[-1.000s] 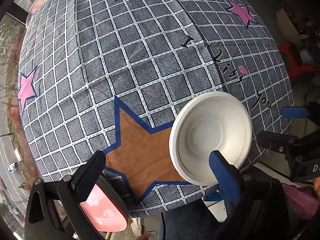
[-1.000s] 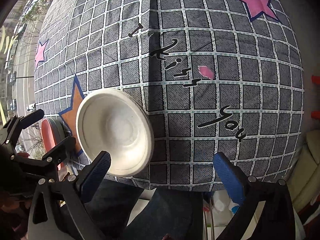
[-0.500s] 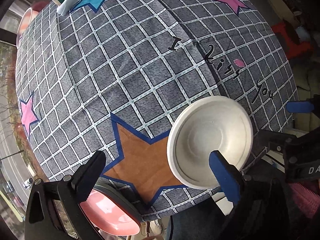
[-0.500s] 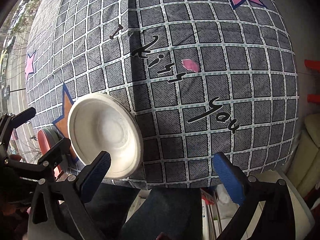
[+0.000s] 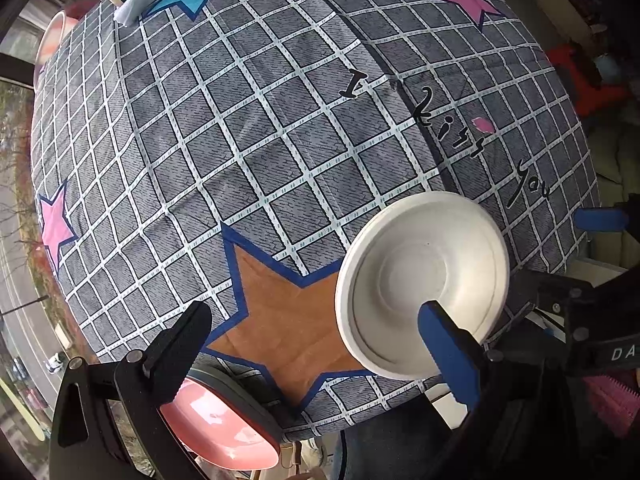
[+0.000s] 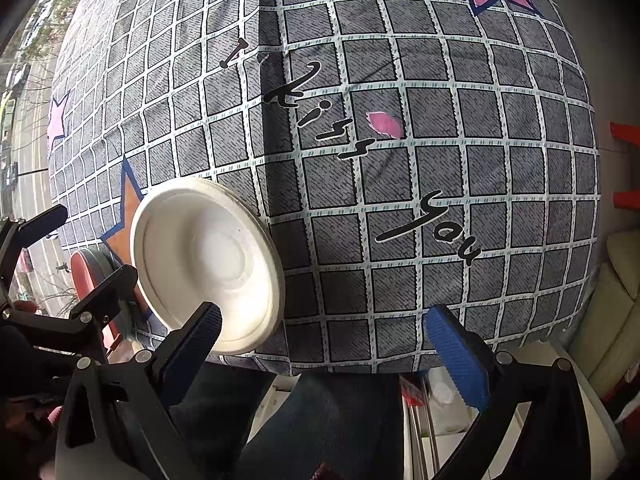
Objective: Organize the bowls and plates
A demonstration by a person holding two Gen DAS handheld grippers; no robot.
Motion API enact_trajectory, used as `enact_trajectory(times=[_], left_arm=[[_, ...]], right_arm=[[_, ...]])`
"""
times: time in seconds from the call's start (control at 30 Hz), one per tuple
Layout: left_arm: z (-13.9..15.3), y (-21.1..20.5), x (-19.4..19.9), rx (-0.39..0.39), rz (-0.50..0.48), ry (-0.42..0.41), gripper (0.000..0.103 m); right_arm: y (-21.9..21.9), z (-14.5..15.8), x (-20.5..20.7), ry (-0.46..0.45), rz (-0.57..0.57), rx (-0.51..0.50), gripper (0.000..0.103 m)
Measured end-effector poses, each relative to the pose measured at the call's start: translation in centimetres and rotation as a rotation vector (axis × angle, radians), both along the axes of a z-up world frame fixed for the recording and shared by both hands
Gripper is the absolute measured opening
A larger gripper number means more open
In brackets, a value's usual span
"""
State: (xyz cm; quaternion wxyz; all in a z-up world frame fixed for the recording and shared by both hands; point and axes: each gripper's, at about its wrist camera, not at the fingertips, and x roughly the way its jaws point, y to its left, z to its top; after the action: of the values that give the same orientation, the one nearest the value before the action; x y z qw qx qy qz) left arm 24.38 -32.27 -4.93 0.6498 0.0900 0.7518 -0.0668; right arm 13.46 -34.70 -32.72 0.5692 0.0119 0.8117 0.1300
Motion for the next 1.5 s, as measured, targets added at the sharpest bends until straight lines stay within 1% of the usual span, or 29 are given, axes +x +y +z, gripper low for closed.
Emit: enact_trajectory(times=[0.03, 0.07, 0.3, 0.6, 0.9, 1.13, 1.3, 1.5], left_arm=[[0.0, 0.0, 0.1, 0.0, -0.001, 0.001, 0.103], [0.2, -0.3, -0.8, 0.001, -0.002, 0.001, 0.103], [0.2, -1.3, -1.1, 0.01, -0.011, 0.013, 0.103], [-0.6, -1.1, -1.5, 0.015, 0.001, 0.032, 0.103], [-3.1, 0.1, -4.6, 0.016, 0.063, 0.068, 0.103], [-5.3, 1.1, -7.2, 0.034, 0.118, 0.093, 0.103], [-7.5, 2.3, -9.5, 0.055, 0.156, 0.109, 0.103], [-9.7, 2.9, -12.4, 0.087, 0.197, 0.105, 0.103]], right_arm=[[0.0, -0.1, -0.1, 0.003, 0.0, -0.001, 0.103], [0.0, -0.1, -0.2, 0.005, 0.001, -0.001, 0.103], [0.0, -0.4, -1.1, 0.011, -0.004, -0.004, 0.103], [0.0, -1.3, -2.1, 0.027, 0.001, -0.004, 0.103], [1.4, -2.9, -4.2, 0.054, 0.057, -0.009, 0.103], [3.3, -4.3, -5.2, 0.055, 0.107, -0.012, 0.103], [4.8, -5.6, -5.5, 0.056, 0.114, -0.013, 0.103], [5.9, -7.6, -6.4, 0.052, 0.11, -0.015, 0.103]])
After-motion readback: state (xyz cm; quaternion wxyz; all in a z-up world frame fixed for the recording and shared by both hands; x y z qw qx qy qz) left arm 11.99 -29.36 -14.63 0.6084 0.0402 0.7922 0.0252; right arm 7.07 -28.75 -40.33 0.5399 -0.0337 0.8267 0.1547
